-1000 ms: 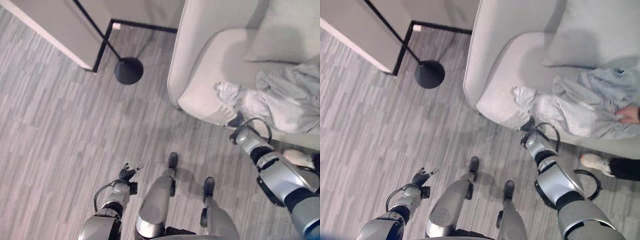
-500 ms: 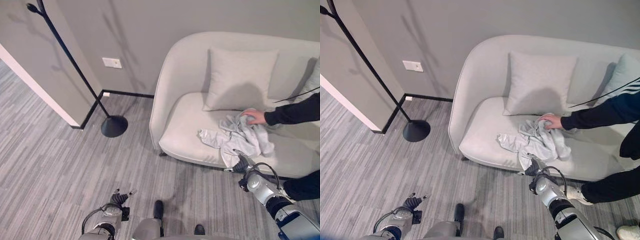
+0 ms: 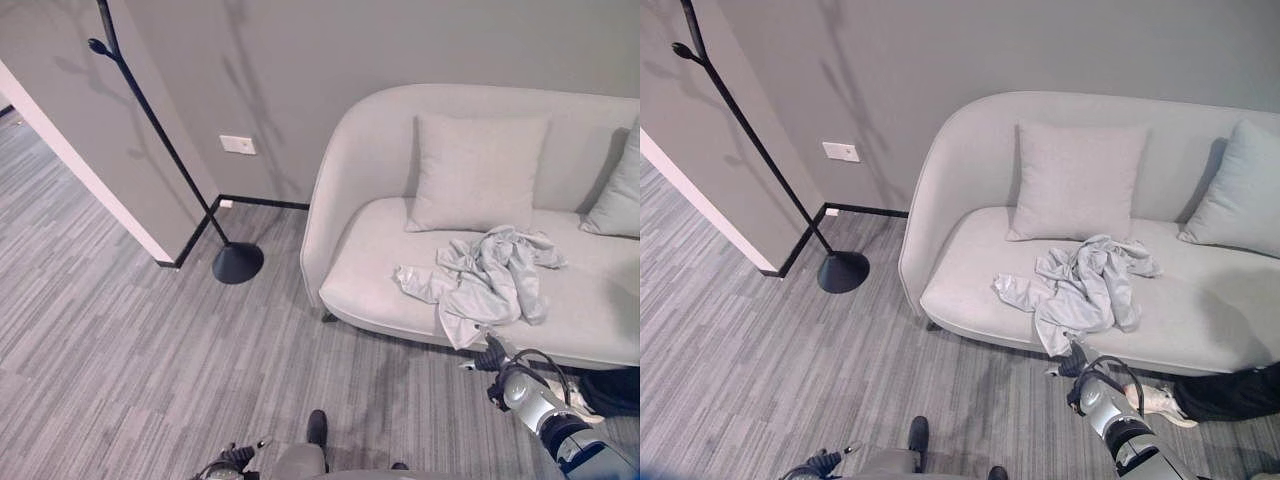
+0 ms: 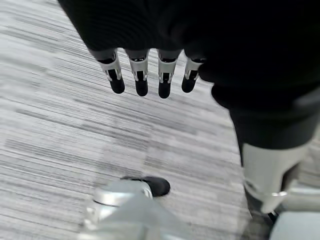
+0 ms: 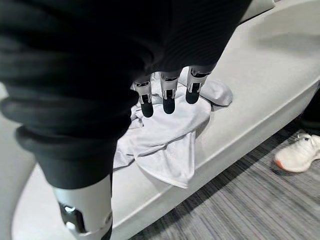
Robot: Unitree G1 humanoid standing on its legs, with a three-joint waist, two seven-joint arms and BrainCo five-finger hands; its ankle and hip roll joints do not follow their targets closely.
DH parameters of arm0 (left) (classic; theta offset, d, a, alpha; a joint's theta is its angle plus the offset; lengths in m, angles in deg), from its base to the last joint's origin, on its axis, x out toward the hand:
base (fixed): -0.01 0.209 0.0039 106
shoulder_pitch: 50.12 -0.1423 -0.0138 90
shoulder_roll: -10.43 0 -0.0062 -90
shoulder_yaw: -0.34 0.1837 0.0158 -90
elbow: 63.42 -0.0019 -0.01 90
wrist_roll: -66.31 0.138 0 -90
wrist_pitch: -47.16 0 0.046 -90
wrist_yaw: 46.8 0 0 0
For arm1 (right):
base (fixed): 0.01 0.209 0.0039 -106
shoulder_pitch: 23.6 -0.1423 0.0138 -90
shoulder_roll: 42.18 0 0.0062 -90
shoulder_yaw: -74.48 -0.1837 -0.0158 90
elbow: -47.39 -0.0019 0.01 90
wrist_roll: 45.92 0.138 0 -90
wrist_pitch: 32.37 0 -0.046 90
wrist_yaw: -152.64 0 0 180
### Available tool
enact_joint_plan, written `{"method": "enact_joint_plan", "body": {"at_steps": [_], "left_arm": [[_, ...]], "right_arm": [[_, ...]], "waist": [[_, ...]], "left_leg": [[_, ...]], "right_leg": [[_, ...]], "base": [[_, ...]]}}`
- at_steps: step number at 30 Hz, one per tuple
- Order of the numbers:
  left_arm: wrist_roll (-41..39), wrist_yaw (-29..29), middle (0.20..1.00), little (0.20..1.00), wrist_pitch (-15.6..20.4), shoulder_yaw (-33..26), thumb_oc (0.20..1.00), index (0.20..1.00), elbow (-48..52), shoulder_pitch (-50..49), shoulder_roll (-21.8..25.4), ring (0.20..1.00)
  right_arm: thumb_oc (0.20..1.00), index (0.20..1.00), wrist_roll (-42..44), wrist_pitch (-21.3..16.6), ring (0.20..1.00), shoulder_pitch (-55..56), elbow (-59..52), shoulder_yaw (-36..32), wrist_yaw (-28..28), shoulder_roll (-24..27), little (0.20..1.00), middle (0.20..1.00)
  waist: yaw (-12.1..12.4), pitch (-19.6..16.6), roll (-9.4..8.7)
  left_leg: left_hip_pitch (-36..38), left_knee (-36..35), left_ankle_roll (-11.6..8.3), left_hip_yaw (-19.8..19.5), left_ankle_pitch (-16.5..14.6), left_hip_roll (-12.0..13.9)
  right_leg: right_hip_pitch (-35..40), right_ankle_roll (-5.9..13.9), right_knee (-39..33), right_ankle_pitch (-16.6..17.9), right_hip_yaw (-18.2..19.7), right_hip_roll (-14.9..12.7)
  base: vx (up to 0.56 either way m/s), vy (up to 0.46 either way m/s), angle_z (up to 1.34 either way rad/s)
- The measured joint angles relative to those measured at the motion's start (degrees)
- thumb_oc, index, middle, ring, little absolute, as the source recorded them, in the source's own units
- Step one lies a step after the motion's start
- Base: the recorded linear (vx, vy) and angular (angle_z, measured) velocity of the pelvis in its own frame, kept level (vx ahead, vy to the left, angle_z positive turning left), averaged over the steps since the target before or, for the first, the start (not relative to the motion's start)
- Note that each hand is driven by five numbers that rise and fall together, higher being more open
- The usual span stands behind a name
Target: Hang the clothes on the sofa on the clothes rack.
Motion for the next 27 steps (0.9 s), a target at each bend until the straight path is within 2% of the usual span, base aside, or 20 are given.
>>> {"method": "enact_joint_plan", "body": {"at_steps": [2,3,6,8,9,11,12,13,14,15,16,17,20,21,22,23,24,25,26,27], "left_arm": [[0.0,0.0,1.000,1.000,-0.2,-1.5,1.000,1.000,0.1,1.0,-0.4,1.000],[0.0,0.0,1.000,1.000,-0.2,-1.7,1.000,1.000,0.2,0.9,-0.4,1.000],[0.0,0.1,1.000,1.000,-0.1,-2.2,1.000,1.000,0.2,0.7,-0.3,1.000],[0.1,0.3,1.000,1.000,-0.1,-2.1,1.000,1.000,-0.2,0.9,-0.7,1.000],[0.2,0.5,1.000,1.000,-0.2,-1.4,1.000,1.000,-0.8,0.2,-0.7,1.000],[0.6,0.6,1.000,1.000,0.0,-1.7,1.000,1.000,-0.8,0.3,0.1,1.000],[1.3,0.8,1.000,1.000,-0.1,-1.3,1.000,1.000,0.5,0.9,0.3,1.000],[1.6,1.0,1.000,1.000,-0.1,-1.1,1.000,1.000,1.4,1.1,0.3,1.000],[1.7,1.1,1.000,1.000,0.0,-0.6,1.000,1.000,2.6,0.8,0.4,1.000],[1.7,1.3,1.000,1.000,0.3,2.3,1.000,1.000,3.2,2.4,0.7,1.000],[1.8,1.4,1.000,1.000,0.4,3.2,1.000,1.000,3.2,2.6,0.9,1.000],[1.9,1.6,1.000,1.000,0.6,3.1,1.000,1.000,3.2,4.0,0.8,1.000],[2.3,1.6,1.000,1.000,1.1,3.2,1.000,1.000,3.0,5.4,0.2,1.000],[2.1,1.7,1.000,1.000,1.1,3.1,1.000,1.000,3.0,6.7,0.0,1.000],[2.1,1.7,1.000,1.000,1.1,3.1,1.000,1.000,3.0,7.0,0.1,1.000],[2.1,1.7,1.000,1.000,1.1,3.1,1.000,1.000,3.1,6.9,0.2,1.000],[2.1,1.7,1.000,1.000,1.2,2.9,1.000,1.000,3.3,6.8,0.6,1.000],[2.1,1.7,1.000,1.000,1.4,2.9,1.000,1.000,3.6,6.6,1.3,1.000],[2.1,2.1,1.000,1.000,1.7,2.3,1.000,1.000,3.6,5.3,0.6,1.000],[1.7,2.1,1.000,1.000,1.8,0.2,1.000,1.000,3.8,3.9,-0.1,1.000]], "right_arm": [[1.000,1.000,0.0,0.4,1.000,-2.4,5.4,0.2,0.2,0.0,1.000,1.000],[1.000,1.000,0.0,1.1,1.000,-2.4,5.3,-0.1,0.4,0.1,1.000,1.000],[1.000,1.000,0.6,1.5,1.000,-4.0,5.9,-4.4,2.2,-0.1,1.000,1.000],[1.000,1.000,2.5,1.6,1.000,-5.8,5.8,-8.0,3.1,-0.1,1.000,1.000],[1.000,1.000,5.9,1.5,1.000,-7.0,6.4,-12.4,5.2,-0.6,1.000,1.000],[1.000,1.000,7.9,2.2,1.000,-6.6,7.3,-12.7,6.7,-0.4,1.000,1.000],[1.000,1.000,8.0,2.8,1.000,-6.7,9.0,-13.9,8.1,0.2,1.000,1.000],[1.000,1.000,8.0,2.9,1.000,-7.0,9.7,-14.0,9.1,0.7,1.000,1.000],[1.000,1.000,8.0,3.2,1.000,-7.0,9.6,-14.0,9.8,1.3,1.000,1.000],[1.000,1.000,8.1,3.9,1.000,-6.9,9.7,-13.9,10.7,1.8,1.000,1.000],[1.000,1.000,8.2,3.9,1.000,-6.9,9.5,-13.8,11.1,2.1,1.000,1.000],[1.000,1.000,8.6,3.9,1.000,-6.9,9.6,-13.6,11.5,2.3,1.000,1.000],[1.000,1.000,9.2,4.0,1.000,-6.9,9.6,-13.1,11.7,2.6,1.000,1.000],[1.000,1.000,9.7,3.9,1.000,-7.4,10.7,-10.8,11.8,3.1,1.000,1.000],[1.000,1.000,10.4,4.0,1.000,-7.2,11.0,-9.6,11.8,3.3,1.000,1.000],[1.000,1.000,10.8,4.0,1.000,-6.9,11.5,-9.5,11.8,3.3,1.000,1.000],[1.000,1.000,11.7,4.2,1.000,-6.8,12.3,-9.4,11.7,3.2,1.000,1.000],[1.000,1.000,12.1,4.2,1.000,-6.8,12.8,-9.4,11.7,2.7,1.000,1.000],[1.000,1.000,12.6,3.7,1.000,-7.5,14.2,-9.3,11.8,2.4,1.000,1.000],[1.000,1.000,13.6,3.7,1.000,-7.8,13.5,-9.4,11.5,2.0,1.000,1.000]], "waist": [[-0.1,0.2,-0.12],[-0.2,0.1,-0.21],[-0.2,0.1,-0.06],[-0.1,0.6,2.33],[-0.7,1.3,4.77],[-0.9,1.1,4.66],[-0.7,0.9,4.51],[-0.8,0.6,4.57],[-0.9,0.3,4.43],[-1.3,0.2,3.94],[-1.3,0.0,3.68],[-1.5,0.0,3.56],[-2.3,0.0,3.64],[-2.8,0.0,3.74],[-3.9,0.2,4.04],[-4.6,0.2,3.66],[-5.0,0.1,2.28],[-4.9,0.1,0.03],[-3.8,0.0,-0.43],[-2.5,-0.6,0.45]], "left_leg": [[-2.1,2.9,-1.08,-1.4,-1.4,-1.5],[-1.5,2.3,1.17,-0.9,-2.6,-2.3],[1.7,-1.0,3.66,-0.5,-2.8,-4.2],[4.3,-2.7,3.98,0.9,-2.9,-2.8],[7.6,-3.1,5.53,3.5,-3.4,-0.7],[10.1,-3.1,7.27,4.3,-5.2,-0.9],[11.5,-3.1,7.44,5.7,-6.6,-1.0],[11.4,-3.1,6.97,5.6,-7.2,-1.3],[11.2,-3.1,7.45,5.2,-7.4,-1.9],[11.2,-2.7,6.68,5.0,-6.7,-2.3],[11.1,-2.7,7.08,5.0,-6.9,-3.0],[11.2,-2.7,7.13,4.9,-6.9,-3.1],[11.4,-2.7,6.97,3.6,-7.3,-2.6],[11.4,-2.7,5.24,1.5,-8.7,-1.7],[11.2,-2.7,4.20,-1.0,-8.3,-0.7],[11.2,-2.7,3.30,-2.6,-8.0,0.1],[11.4,-2.7,1.20,-3.8,-8.0,0.6],[11.8,-2.7,-0.15,-4.4,-8.3,0.4],[12.1,-2.7,-2.01,-4.7,-8.5,2.5],[10.3,-1.7,-1.91,-5.2,-8.7,8.1]], "right_leg": [[-0.6,0.10,-0.1,-0.3,-0.4,-1.5],[-0.4,0.52,0.0,-0.8,-0.3,-2.4],[-1.2,2.90,2.9,-1.0,1.2,-4.4],[-4.5,3.10,11.2,-0.8,0.8,-3.2],[-7.7,3.79,22.2,-1.2,-1.0,-2.6],[-8.6,3.09,27.7,-1.9,-2.2,-4.4],[-9.8,2.50,28.7,-2.2,-3.9,-8.2],[-10.2,3.13,26.9,-1.7,-4.2,-10.9],[-10.3,4.17,24.1,-0.9,-3.8,-13.2],[-10.0,5.01,17.8,0.6,-2.7,-16.6],[-8.6,6.23,10.2,2.3,-1.8,-17.9],[-7.8,6.37,4.2,4.2,-1.6,-19.3],[-8.6,5.47,-0.5,8.0,-1.4,-21.1],[-10.4,7.37,-0.7,10.1,4.4,-21.4],[-10.2,8.19,-0.6,11.5,6.7,-20.8],[-9.5,6.87,-0.6,12.3,7.3,-20.3],[-9.1,4.94,0.1,13.5,7.1,-19.6],[-9.6,-0.10,2.9,16.2,8.2,-19.1],[-9.1,6.33,4.9,8.3,5.4,-17.8],[-9.6,9.74,3.9,4.8,5.6,-12.6]], "base": [[0.17,0.122,0.11],[0.25,0.193,0.01],[0.23,0.132,-0.33],[0.26,0.102,-0.67],[0.18,0.002,-0.73],[0.23,-0.033,-0.42],[0.21,-0.104,-0.26],[0.21,-0.152,-0.21],[0.19,-0.199,0.01],[0.17,-0.204,0.05],[0.12,-0.145,0.01],[0.12,-0.137,0.10],[0.23,-0.349,0.28],[0.15,-0.387,0.65],[0.10,-0.269,0.93],[0.15,-0.455,1.04],[0.16,-0.492,0.82],[0.17,-0.631,0.45],[0.16,-0.604,0.14],[0.17,-0.568,0.01]]}}
